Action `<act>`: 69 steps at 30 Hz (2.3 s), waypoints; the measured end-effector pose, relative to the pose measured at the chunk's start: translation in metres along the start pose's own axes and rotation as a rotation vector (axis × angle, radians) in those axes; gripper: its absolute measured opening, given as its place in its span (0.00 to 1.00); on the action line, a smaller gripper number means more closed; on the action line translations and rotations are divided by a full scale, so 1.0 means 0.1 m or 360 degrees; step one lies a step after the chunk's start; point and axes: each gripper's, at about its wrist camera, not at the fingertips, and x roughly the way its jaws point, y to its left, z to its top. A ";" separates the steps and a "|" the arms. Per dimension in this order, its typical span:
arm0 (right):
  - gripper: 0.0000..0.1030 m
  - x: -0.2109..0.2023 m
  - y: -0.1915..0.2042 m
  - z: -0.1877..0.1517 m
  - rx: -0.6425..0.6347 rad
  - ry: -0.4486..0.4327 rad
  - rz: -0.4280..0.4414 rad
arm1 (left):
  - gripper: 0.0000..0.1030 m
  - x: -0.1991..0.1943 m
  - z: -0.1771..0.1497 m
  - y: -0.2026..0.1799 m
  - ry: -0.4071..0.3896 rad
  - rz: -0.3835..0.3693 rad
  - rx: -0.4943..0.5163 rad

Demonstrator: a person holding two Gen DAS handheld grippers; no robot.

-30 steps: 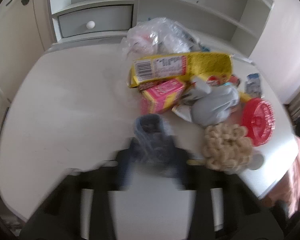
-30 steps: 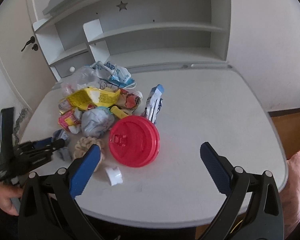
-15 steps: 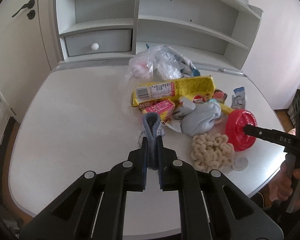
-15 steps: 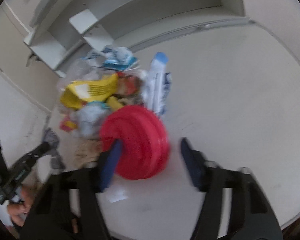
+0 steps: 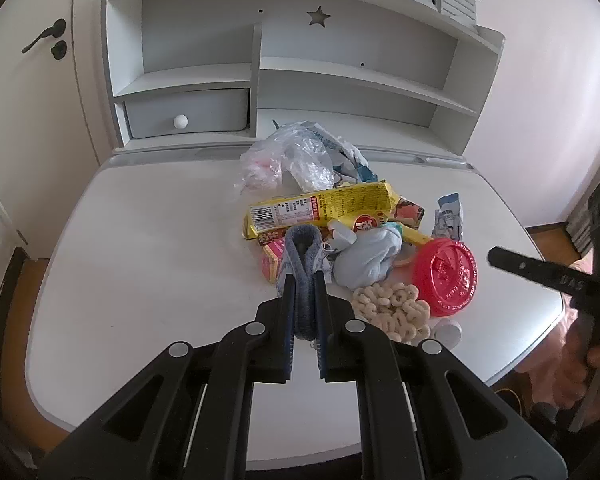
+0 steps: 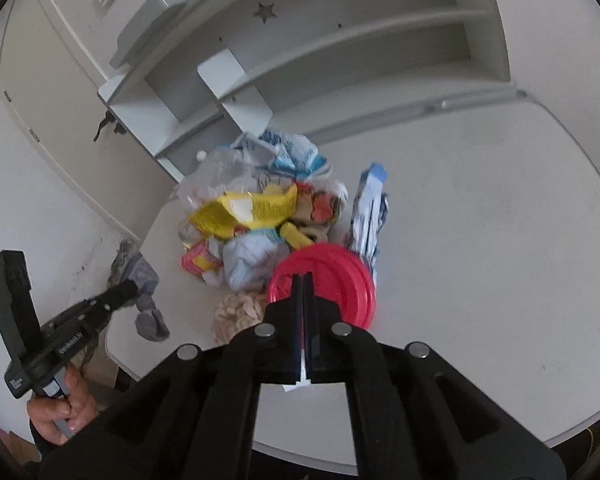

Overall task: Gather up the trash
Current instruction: 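Grasp the grey sock with the left tool while the right tool grasps the red lid, then carry sock and red lid over the black bin and open both tools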

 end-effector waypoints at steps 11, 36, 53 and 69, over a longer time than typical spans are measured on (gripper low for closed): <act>0.02 0.26 0.15 -0.14 -0.0102 0.0092 -0.0279 | 0.08 -0.02 0.00 0.06 -0.0004 0.0001 0.0018; 0.02 0.02 0.45 -0.32 -0.0354 -0.0257 -0.0458 | 0.08 -0.07 -0.02 0.05 -0.0013 -0.0002 0.0036; 0.93 0.37 0.46 -0.19 -0.0309 -0.0153 -0.0457 | 0.08 -0.06 -0.03 0.05 0.0000 0.0004 0.0030; 0.74 0.53 0.51 -0.13 -0.0313 -0.0082 -0.0558 | 0.08 -0.05 -0.02 0.10 0.0009 -0.0002 0.0018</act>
